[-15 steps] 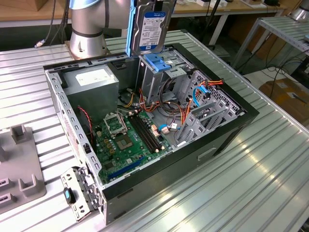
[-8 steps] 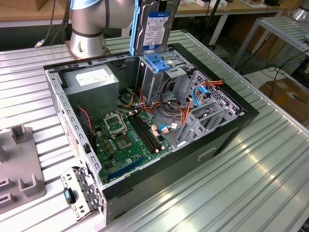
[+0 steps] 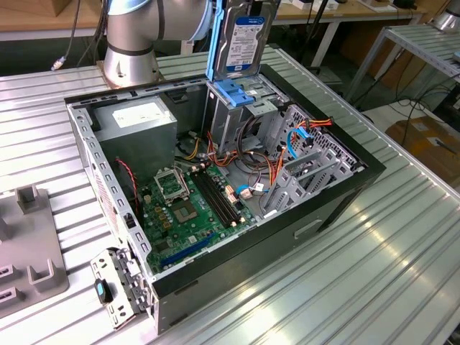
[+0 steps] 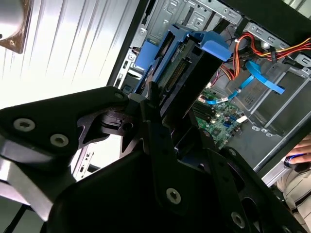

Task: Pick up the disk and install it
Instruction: 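Pick up the disk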

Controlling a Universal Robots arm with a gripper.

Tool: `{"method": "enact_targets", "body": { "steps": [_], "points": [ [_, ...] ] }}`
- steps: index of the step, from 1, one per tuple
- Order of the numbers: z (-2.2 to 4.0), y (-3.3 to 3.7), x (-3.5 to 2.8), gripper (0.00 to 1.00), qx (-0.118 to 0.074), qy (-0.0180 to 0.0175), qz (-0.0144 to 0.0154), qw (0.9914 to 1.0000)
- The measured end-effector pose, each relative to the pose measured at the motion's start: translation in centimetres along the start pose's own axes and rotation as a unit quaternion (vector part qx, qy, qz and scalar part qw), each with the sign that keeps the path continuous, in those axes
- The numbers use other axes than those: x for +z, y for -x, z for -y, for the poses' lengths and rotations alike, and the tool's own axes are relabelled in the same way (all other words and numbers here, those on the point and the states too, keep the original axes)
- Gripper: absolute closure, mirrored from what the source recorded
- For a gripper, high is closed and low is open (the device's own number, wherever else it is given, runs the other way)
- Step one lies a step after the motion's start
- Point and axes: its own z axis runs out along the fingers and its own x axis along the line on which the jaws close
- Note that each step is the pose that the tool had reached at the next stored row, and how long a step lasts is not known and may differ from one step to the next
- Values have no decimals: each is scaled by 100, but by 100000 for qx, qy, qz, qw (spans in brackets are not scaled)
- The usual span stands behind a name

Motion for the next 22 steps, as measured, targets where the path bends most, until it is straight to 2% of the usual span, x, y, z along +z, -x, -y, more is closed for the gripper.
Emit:
{"method": "enact_targets", "body": {
  "steps": [3,15,22],
  "points": [
    [6,-34,0,65,-4,3,-7,100000],
    [41,-399,2,65,-7,0,-33,100000],
    [43,-416,3,65,-4,1,-31,100000]
  ]
}}
